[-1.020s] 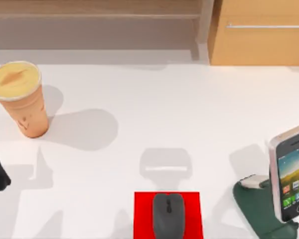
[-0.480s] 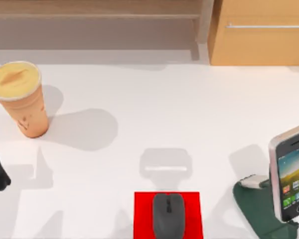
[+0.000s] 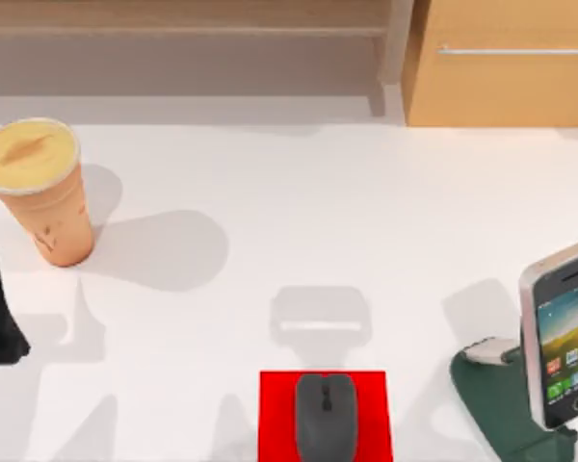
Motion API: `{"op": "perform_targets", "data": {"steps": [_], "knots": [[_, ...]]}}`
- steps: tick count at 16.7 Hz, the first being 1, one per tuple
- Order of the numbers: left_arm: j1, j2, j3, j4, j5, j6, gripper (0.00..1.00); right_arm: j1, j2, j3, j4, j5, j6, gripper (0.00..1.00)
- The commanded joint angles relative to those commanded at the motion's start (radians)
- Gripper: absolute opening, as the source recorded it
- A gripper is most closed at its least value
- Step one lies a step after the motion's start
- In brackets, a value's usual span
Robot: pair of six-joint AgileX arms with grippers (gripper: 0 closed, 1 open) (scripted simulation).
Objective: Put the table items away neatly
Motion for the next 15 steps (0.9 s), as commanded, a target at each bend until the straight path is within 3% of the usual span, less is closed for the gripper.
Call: {"op": "perform_targets", "data": {"steps": [4, 15], "knots": [[-0.043, 0.276, -0.021, 0.242, -0.025, -0.012, 1.0, 0.0, 0.0, 0.0, 0.0, 0.0, 0.0, 1.0], [-0.119, 1.429, 0.119, 1.02, -0.071, -0.019, 1.0, 0.0, 0.0, 0.0, 0.0, 0.0, 0.0, 1.0]]}}
